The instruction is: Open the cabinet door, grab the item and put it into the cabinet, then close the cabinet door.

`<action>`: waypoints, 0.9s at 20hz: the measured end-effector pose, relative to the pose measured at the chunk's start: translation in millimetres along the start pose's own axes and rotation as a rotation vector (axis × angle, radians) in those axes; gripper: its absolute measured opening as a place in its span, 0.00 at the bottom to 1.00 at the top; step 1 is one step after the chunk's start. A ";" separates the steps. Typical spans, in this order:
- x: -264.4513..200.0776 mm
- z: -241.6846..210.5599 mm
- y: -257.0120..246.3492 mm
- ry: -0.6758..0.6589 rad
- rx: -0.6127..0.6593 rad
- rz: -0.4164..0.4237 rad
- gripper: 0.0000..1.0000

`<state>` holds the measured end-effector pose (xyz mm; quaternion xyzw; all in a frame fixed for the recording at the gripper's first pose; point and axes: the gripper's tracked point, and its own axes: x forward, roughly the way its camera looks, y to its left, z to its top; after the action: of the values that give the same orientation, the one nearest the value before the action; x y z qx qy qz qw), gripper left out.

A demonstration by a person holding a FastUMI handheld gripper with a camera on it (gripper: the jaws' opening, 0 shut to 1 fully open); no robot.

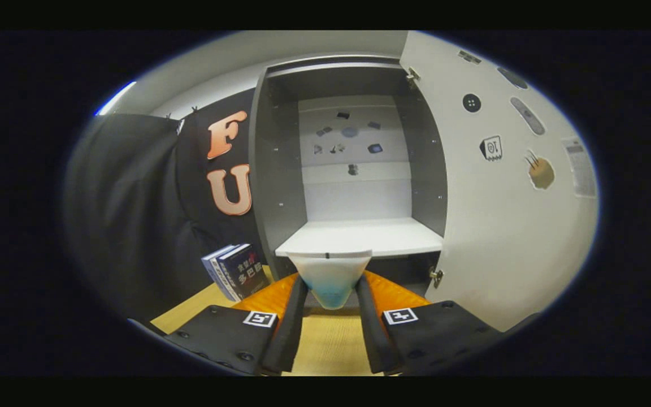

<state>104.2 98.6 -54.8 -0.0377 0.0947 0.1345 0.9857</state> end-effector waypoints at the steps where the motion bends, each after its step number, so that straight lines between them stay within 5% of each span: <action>1: 8.3 10.2 -4.6 -0.005 -0.011 -0.009 0.55; 8: 91.7 70.0 -45.7 0.031 -0.023 -0.104 0.55; 18: 204.4 58.7 -40.1 0.215 -0.089 -0.089 0.55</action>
<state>318.8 118.6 -35.6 -0.0997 0.1920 0.0900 0.9722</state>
